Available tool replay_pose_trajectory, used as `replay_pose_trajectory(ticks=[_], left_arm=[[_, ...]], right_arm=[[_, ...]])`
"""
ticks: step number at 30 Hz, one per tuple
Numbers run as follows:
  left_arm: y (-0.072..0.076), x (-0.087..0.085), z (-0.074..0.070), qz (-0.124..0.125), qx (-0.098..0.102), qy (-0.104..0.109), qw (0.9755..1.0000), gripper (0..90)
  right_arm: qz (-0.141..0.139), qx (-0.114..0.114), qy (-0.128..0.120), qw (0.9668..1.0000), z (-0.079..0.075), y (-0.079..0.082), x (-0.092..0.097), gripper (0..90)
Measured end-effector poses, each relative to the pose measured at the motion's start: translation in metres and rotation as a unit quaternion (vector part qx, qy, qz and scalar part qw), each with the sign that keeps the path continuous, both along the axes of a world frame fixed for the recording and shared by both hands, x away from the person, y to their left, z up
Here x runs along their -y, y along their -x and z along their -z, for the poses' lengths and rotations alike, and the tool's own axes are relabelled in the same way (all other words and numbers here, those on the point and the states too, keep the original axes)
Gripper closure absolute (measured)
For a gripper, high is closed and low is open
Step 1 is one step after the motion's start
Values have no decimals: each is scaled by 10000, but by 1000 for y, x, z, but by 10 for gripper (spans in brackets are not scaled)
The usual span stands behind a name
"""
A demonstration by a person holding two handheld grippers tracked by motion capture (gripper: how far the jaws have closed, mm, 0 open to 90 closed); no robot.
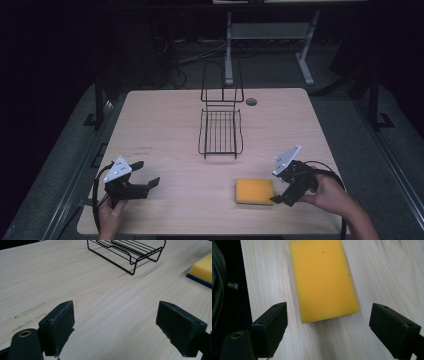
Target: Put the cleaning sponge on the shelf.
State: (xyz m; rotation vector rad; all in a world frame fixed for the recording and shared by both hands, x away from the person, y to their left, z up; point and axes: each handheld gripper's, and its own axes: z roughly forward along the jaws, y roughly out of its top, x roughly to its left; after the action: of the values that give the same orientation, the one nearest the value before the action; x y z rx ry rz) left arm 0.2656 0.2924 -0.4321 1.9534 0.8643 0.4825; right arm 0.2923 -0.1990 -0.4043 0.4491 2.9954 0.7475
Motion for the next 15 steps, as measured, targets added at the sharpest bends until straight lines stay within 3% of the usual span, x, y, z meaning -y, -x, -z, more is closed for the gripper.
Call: replay_pose_trajectory(ticks=[15], left_arm=[[0,0,0,9,-6,0,10000,146]], right_arm=[[-196,-97,57,9997,7,-8,-16,145]])
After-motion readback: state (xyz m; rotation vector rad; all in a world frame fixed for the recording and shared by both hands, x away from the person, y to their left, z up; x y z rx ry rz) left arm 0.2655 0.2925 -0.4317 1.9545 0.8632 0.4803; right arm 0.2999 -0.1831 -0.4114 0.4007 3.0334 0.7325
